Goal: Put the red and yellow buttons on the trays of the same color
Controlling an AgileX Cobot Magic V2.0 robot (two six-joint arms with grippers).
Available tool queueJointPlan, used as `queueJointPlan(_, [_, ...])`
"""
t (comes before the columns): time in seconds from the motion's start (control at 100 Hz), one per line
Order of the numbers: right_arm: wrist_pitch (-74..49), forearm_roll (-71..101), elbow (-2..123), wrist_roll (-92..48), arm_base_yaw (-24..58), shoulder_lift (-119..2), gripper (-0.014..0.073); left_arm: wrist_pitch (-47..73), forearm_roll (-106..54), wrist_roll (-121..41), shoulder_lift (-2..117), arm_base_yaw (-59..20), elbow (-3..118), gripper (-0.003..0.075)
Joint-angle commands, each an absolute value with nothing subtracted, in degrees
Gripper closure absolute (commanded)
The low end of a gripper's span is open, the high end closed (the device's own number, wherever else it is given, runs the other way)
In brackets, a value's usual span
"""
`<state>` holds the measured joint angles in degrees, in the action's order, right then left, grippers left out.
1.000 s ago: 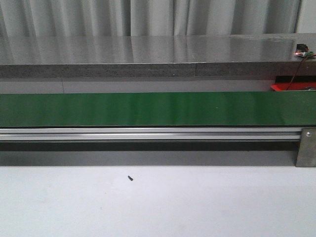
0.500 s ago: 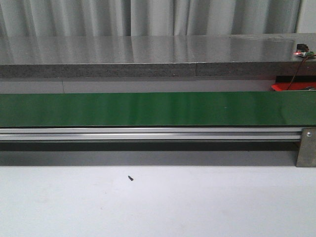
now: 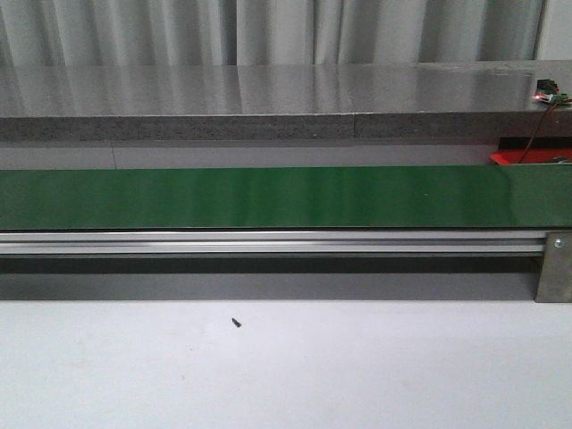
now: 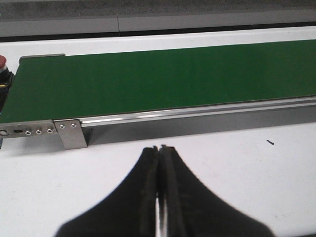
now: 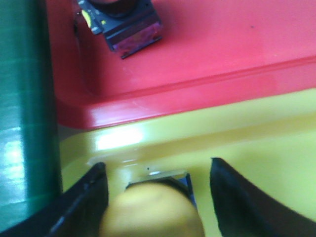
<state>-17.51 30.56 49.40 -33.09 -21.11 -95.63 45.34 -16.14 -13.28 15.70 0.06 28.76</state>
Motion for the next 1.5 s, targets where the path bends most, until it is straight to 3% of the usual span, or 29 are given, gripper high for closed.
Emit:
queueJointPlan(0.0, [-15.74, 31.32, 50.5, -33.28, -21.35, -92.69, 0.0107, 41.32, -17.35, -13.11, 16.39, -0.47, 30.31, 0.074])
queueJointPlan(0.26, [-17.73, 31.32, 50.5, -33.28, -21.35, -85.72, 0.0108, 41.32, -17.35, -13.11, 16.39, -0.47, 30.31, 0.074])
queueJointPlan(0.33, [-18.37, 31.32, 50.5, -33.28, -21.35, -83.1, 0.0151, 41.32, -17.35, -13.11, 16.39, -0.47, 30.31, 0.074])
queueJointPlan(0.59, [-21.19, 31.32, 50.36, -33.28, -18.45, -74.33, 0.0667, 41.32, -17.35, -13.11, 16.39, -0.47, 30.31, 0.074])
queueJointPlan(0.94, [-20.28, 31.67, 47.89, -33.28, -10.77, -65.63, 0.066, 41.32, -17.35, -13.11, 16.39, -0.47, 30.31, 0.074])
queueJointPlan(1.26, [-9.5, 31.88, 36.13, -33.28, -4.27, -53.68, 0.066, 41.32, -17.35, -13.11, 16.39, -0.47, 30.31, 0.074])
queueJointPlan(1.49, [-9.57, 31.9, 30.78, -33.28, -2.69, -44.97, 0.066, 40.88, -17.35, -13.11, 16.39, -0.47, 30.31, 0.074])
